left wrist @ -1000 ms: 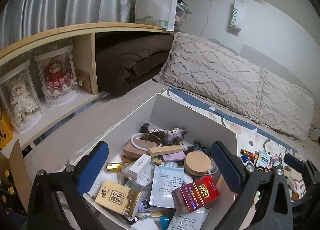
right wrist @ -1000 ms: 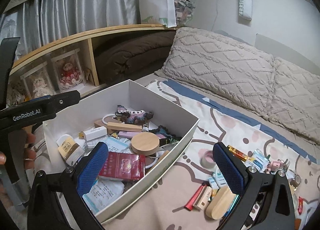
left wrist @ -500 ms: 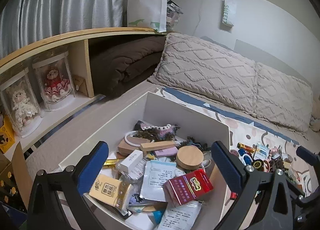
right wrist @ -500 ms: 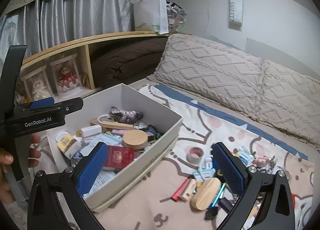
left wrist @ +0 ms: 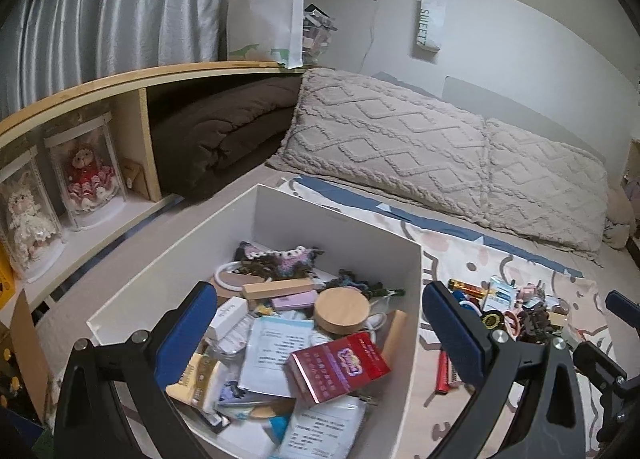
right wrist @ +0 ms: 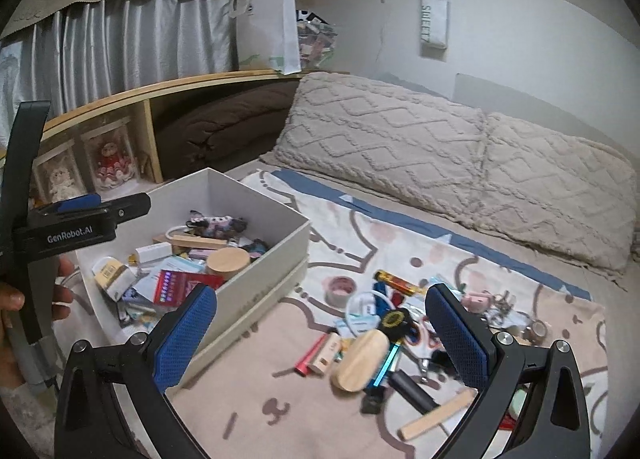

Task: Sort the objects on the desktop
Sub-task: 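Move both tools away from the shoebox over the pile on the bed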

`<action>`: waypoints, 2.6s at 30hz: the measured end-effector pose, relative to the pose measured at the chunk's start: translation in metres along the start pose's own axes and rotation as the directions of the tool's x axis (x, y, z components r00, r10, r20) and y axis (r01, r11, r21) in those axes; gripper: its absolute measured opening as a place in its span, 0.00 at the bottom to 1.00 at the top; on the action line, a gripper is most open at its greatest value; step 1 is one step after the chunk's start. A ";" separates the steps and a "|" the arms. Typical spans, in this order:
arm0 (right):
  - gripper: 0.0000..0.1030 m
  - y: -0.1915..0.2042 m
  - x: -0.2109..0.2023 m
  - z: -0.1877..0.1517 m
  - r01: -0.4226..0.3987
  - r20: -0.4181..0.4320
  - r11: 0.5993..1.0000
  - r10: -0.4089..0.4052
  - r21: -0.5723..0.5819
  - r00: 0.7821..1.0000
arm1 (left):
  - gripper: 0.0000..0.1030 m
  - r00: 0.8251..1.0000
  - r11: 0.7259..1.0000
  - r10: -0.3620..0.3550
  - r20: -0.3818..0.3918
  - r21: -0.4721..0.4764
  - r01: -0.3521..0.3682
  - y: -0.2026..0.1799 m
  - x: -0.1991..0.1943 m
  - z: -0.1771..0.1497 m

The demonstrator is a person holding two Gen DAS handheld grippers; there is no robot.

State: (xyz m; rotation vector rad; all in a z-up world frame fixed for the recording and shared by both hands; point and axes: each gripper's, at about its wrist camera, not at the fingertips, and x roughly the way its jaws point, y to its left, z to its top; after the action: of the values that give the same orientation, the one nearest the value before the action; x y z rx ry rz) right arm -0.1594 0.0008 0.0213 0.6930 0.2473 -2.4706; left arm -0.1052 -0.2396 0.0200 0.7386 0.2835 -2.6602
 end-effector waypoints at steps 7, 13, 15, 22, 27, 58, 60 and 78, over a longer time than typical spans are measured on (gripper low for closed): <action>1.00 -0.014 -0.014 -0.011 0.053 -0.004 0.999 -0.053 -0.012 0.999 | 1.00 1.000 1.000 -0.014 0.008 0.026 0.014 -0.017 -0.001 -0.004; 1.00 -0.024 -0.028 -0.018 0.075 0.010 0.997 -0.075 -0.012 0.997 | 1.00 0.997 0.997 -0.071 0.029 0.018 0.071 -0.030 -0.008 -0.006; 1.00 -0.026 -0.032 -0.020 0.087 0.016 0.996 -0.087 -0.013 0.996 | 1.00 0.996 0.997 -0.076 0.036 0.022 0.075 -0.034 -0.010 -0.007; 1.00 -0.046 -0.048 -0.031 0.112 0.038 0.993 -0.114 0.029 0.993 | 1.00 0.994 0.994 -0.097 0.044 0.045 0.095 -0.050 -0.015 -0.011; 1.00 -0.064 -0.054 -0.043 0.157 0.044 0.986 -0.160 0.053 0.986 | 1.00 0.992 0.992 -0.114 0.060 0.060 0.111 -0.067 -0.018 -0.016; 1.00 -0.143 -0.115 -0.106 0.378 0.050 0.910 -0.391 0.173 0.919 | 1.00 0.953 0.942 -0.289 0.097 0.208 0.264 -0.143 -0.033 -0.052; 1.00 -0.149 -0.116 -0.110 0.377 0.044 0.905 -0.393 0.197 0.919 | 1.00 0.952 0.941 -0.291 0.091 0.207 0.268 -0.144 -0.030 -0.053; 1.00 -0.159 -0.066 -0.140 0.314 -0.080 0.917 -0.304 0.247 0.949 | 1.00 0.932 0.885 -0.350 -0.095 0.294 0.362 -0.177 0.013 -0.097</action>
State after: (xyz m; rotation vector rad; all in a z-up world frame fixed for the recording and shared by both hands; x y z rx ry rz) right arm -0.1417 0.2076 -0.0589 0.8698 0.0523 -2.8267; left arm -0.1408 -0.0544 -0.0519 0.9093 0.0095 -3.0880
